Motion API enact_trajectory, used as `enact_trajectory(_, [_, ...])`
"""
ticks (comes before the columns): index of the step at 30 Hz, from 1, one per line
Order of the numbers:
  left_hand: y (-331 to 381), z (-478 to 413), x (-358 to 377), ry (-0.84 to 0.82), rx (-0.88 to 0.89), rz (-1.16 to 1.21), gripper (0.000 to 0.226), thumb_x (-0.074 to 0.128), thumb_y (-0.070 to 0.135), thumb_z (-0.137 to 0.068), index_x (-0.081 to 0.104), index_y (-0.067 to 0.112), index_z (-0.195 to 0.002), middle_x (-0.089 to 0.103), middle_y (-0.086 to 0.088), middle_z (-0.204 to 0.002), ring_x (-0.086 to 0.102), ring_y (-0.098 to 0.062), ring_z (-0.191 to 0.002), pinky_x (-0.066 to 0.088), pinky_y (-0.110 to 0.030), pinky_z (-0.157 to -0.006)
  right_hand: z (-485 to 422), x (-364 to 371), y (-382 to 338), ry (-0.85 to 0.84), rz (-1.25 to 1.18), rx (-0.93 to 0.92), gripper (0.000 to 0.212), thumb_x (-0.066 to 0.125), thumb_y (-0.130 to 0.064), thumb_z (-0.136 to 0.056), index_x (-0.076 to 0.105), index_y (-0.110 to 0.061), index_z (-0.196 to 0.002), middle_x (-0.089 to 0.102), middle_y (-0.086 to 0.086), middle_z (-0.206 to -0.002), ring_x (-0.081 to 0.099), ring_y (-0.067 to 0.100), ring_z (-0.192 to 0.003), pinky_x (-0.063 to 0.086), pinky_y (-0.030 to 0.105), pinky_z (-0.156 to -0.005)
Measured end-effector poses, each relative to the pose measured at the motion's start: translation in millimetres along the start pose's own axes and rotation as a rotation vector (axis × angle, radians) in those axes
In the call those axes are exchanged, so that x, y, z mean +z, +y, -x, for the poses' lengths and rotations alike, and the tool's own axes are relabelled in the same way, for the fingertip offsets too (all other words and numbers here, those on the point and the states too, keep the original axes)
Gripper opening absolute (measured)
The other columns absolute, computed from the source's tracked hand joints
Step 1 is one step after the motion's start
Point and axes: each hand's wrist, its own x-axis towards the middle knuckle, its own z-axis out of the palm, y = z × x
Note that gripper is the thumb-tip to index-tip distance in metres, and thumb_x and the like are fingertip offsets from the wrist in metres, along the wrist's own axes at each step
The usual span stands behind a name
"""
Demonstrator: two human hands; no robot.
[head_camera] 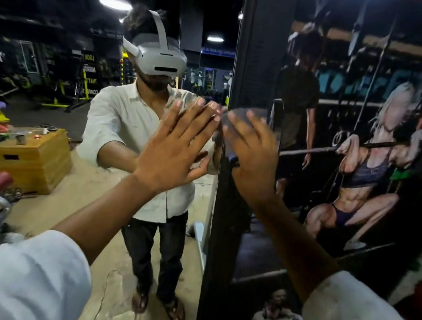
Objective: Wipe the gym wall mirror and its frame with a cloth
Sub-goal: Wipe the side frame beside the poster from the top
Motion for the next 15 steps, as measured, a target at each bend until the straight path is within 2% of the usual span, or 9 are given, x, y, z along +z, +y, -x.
enact_trajectory(2, [13,20,8,-0.021,-0.012,-0.003,0.077,0.033,0.05,-0.108,0.017,0.007,-0.17,0.011,-0.017,-0.177,0.007,-0.035,-0.165,0.004,-0.059,-0.133,62,12,-10,-0.028,-0.018,-0.018,0.066,0.082,0.0,-0.081,0.057,-0.013,-0.14,0.054,0.008,-0.153,0.041,0.034,-0.145,0.034,0.059,-0.117])
enact_trajectory(5, [23,36,15,-0.035,-0.018,-0.026,0.078,0.031,0.051,-0.107,0.013,0.008,-0.17,0.009,-0.017,-0.177,0.006,-0.036,-0.165,-0.005,-0.057,-0.132,163,11,-25,-0.152,-0.071,-0.032,0.065,0.074,-0.001,-0.085,0.053,-0.013,-0.146,0.05,0.009,-0.158,0.04,0.034,-0.15,0.047,0.065,-0.106])
enact_trajectory(7, [24,36,16,-0.028,-0.022,-0.037,0.079,0.034,0.049,-0.107,0.013,0.008,-0.17,0.008,-0.017,-0.178,0.005,-0.035,-0.165,-0.006,-0.056,-0.132,205,-2,-36,-0.277,-0.094,-0.047,0.068,0.082,0.004,-0.079,0.061,-0.012,-0.142,0.052,0.005,-0.158,0.045,0.029,-0.15,0.052,0.06,-0.102])
enact_trajectory(8, [24,36,16,-0.021,-0.02,-0.041,0.079,0.035,0.049,-0.107,0.014,0.008,-0.17,0.008,-0.017,-0.178,0.004,-0.035,-0.165,-0.007,-0.056,-0.132,212,-9,-35,-0.304,-0.126,-0.067,0.061,0.083,0.005,-0.08,0.067,-0.01,-0.137,0.055,0.005,-0.155,0.048,0.028,-0.147,0.053,0.058,-0.102])
enact_trajectory(10, [24,37,16,-0.023,-0.02,-0.036,0.078,0.034,0.049,-0.107,0.013,0.008,-0.17,0.007,-0.017,-0.178,0.003,-0.035,-0.165,-0.008,-0.056,-0.132,199,-24,-33,-0.29,-0.173,-0.1,0.051,0.075,0.003,-0.088,0.067,-0.01,-0.136,0.056,0.008,-0.154,0.05,0.029,-0.145,0.049,0.055,-0.109])
enact_trajectory(13, [23,38,16,-0.039,-0.03,-0.007,0.077,0.033,0.048,-0.108,0.011,0.008,-0.17,0.005,-0.017,-0.178,0.001,-0.036,-0.165,-0.006,-0.057,-0.132,134,-35,-24,-0.179,-0.192,-0.063,0.061,0.068,-0.002,-0.091,0.05,-0.013,-0.149,0.044,0.01,-0.158,0.043,0.035,-0.147,0.04,0.058,-0.116])
enact_trajectory(15, [24,37,15,-0.041,-0.027,0.009,0.077,0.033,0.047,-0.108,0.011,0.008,-0.17,0.006,-0.017,-0.178,0.002,-0.036,-0.165,-0.003,-0.057,-0.133,78,-32,-16,-0.092,-0.154,0.018,0.069,0.075,0.004,-0.085,0.051,-0.012,-0.148,0.044,0.01,-0.159,0.041,0.036,-0.149,0.038,0.06,-0.117])
